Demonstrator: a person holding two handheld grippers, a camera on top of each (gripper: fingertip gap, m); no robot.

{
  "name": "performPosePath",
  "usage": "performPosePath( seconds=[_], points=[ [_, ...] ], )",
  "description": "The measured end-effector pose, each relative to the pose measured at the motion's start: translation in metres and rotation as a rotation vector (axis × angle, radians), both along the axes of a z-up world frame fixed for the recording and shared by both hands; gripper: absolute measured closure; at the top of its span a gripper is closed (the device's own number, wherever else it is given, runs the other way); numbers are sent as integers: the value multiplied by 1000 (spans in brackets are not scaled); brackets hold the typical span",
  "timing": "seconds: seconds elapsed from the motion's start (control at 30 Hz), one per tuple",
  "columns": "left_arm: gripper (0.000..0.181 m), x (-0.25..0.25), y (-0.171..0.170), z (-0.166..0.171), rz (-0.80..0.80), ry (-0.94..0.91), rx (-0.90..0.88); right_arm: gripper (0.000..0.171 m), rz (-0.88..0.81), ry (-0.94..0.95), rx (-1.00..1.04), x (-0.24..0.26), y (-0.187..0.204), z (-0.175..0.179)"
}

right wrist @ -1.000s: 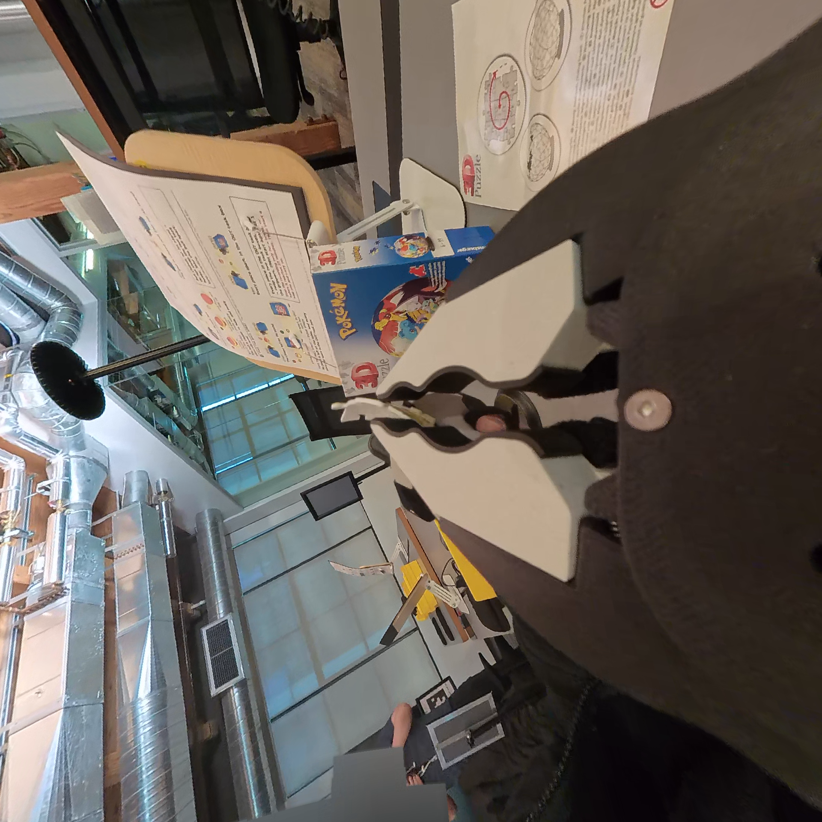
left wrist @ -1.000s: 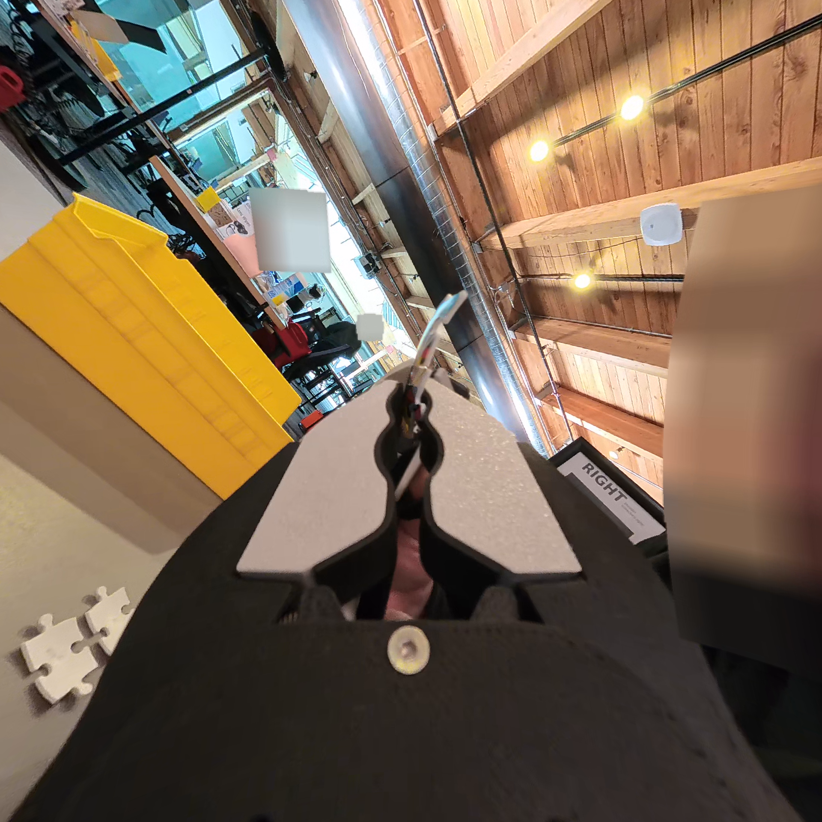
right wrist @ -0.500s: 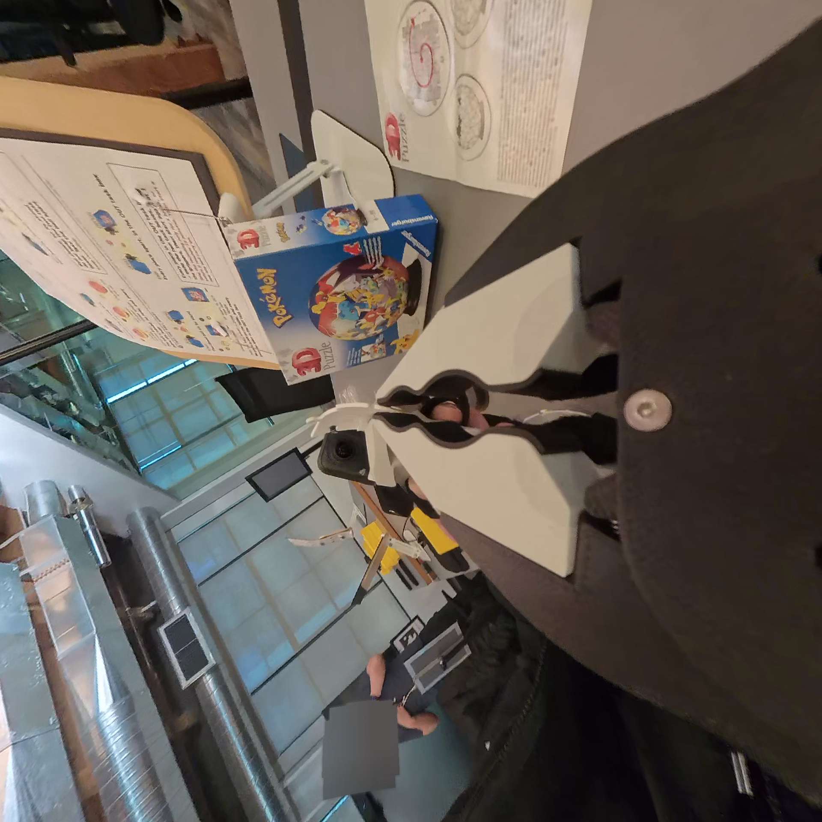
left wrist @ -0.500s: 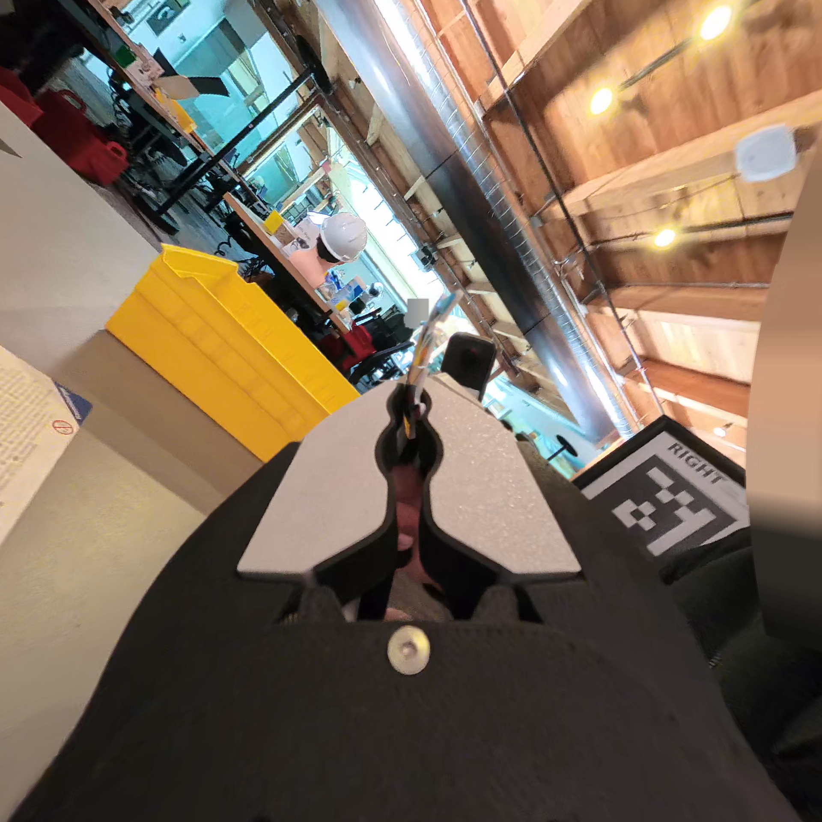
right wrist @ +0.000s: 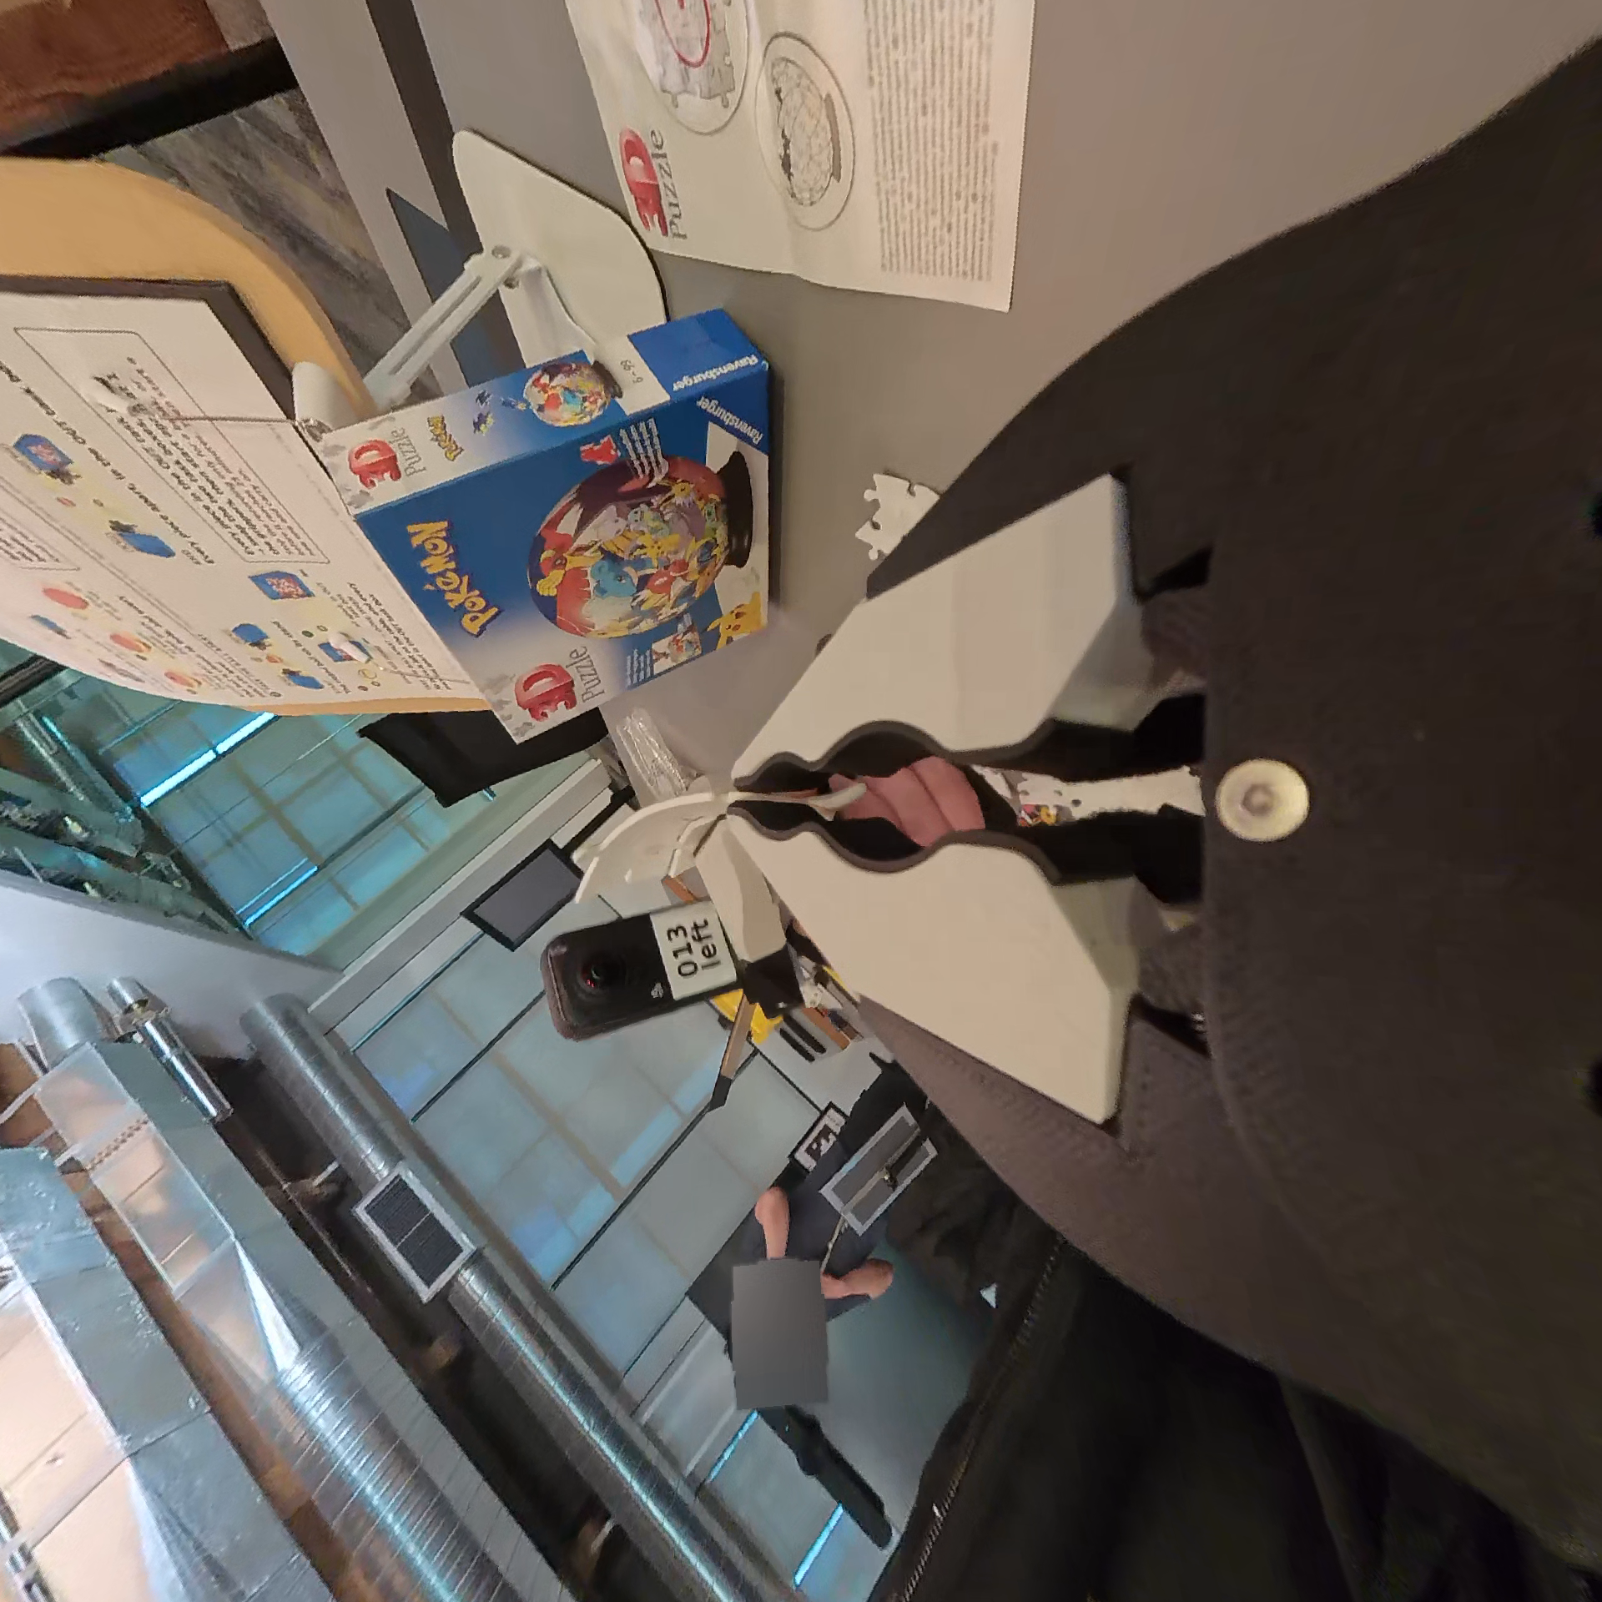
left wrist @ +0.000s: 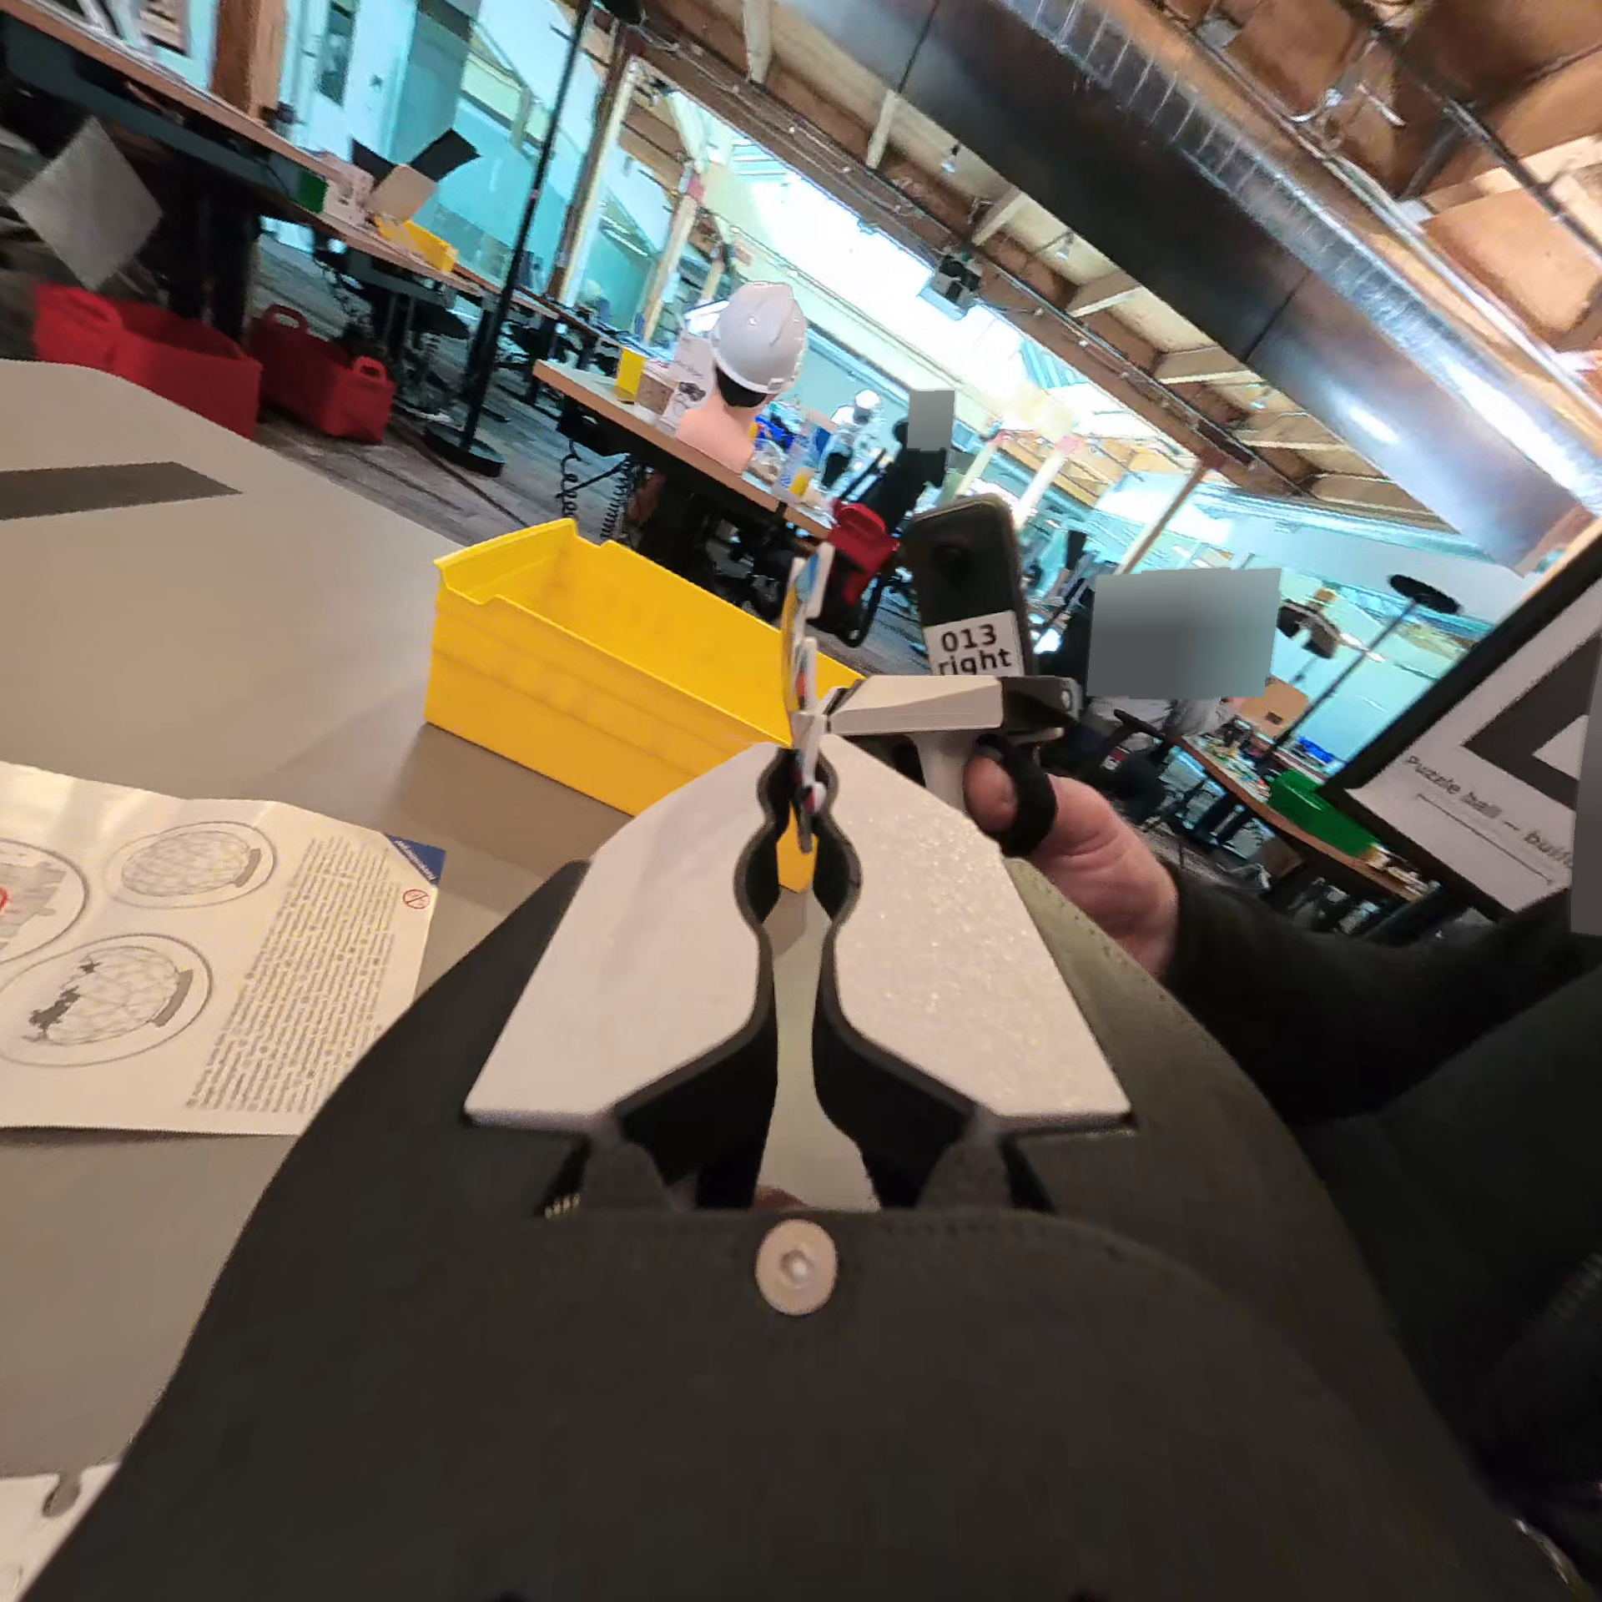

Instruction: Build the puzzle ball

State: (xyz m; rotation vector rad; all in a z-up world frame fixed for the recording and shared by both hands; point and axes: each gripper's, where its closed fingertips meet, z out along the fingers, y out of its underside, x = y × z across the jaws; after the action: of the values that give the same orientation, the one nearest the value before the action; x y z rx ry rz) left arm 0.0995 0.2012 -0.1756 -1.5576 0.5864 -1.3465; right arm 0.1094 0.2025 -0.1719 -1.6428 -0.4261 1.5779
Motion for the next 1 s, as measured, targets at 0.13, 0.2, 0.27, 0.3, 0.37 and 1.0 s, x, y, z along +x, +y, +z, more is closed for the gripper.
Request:
performPosePath(
  seconds=[0.13,0.2,0.27,0.3,0.37,1.0],
  points=[
    [179,0,-1,-1,-56,-18,-38,171,-4,-11,9,1,0,-2],
    [178,-1,-1,1,-79,-69,-85,171,-5,-21,27,1,0,-1],
    [171,-3,-1,7,-132,-179,-164,171,-20,-28,45,1,1,0],
    [171,-6,0,8,-141,-218,-197,171,-24,-26,40,2,2,-1],
    [171,-8,1,6,-135,-210,-193,171,-34,-21,36,4,4,-2],
    [174,-14,0,2,-168,-207,-236,171,-38,-38,25,3,4,-4]
  ],
)
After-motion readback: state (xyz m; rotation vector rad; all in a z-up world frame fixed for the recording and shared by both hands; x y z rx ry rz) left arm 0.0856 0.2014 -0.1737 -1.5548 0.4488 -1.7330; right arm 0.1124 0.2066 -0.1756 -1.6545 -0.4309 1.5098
